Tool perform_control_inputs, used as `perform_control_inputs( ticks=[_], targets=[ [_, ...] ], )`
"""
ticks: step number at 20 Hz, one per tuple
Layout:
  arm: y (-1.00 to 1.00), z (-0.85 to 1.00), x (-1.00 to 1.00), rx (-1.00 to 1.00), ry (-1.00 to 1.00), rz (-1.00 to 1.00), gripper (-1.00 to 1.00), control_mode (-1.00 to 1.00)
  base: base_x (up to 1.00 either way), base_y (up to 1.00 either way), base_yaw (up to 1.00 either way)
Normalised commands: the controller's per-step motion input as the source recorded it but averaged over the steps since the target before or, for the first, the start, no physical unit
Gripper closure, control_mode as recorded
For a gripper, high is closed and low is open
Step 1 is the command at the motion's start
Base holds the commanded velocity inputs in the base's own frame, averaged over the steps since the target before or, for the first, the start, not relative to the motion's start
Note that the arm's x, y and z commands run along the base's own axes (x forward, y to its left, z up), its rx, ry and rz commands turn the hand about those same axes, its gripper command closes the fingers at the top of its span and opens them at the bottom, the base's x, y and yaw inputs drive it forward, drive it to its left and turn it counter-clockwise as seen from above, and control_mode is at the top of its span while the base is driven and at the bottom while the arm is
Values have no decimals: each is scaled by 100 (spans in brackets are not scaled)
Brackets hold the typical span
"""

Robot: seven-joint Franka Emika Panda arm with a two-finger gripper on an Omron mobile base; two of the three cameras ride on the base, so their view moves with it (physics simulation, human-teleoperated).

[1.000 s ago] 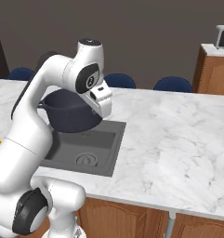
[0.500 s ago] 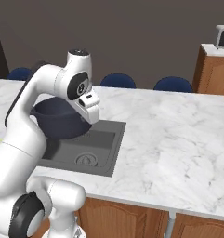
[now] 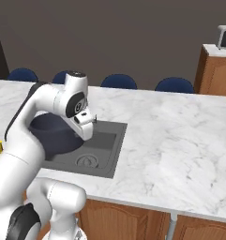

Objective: Pick the cup and pot and place them in the sink. Then turn on the water.

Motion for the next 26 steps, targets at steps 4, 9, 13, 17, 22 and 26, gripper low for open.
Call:
perform_control_inputs(
  ticks=[4, 9, 13, 17, 22, 26],
  targets=[
    [4, -36, 7, 8, 3, 1, 100, -100, 0, 0, 0],
    [11, -36, 11, 3, 0, 0, 100, -100, 0, 0, 0],
    [19, -28, 24, 0, 0, 0, 100, -100, 0, 0, 0],
    [13, -18, 41, 0, 0, 0, 100, -100, 0, 0, 0],
    [1, -14, 56, 0, 0, 0, 100, -100, 0, 0, 0],
    [0, -17, 51, 0, 0, 0, 100, -100, 0, 0, 0]
  ],
)
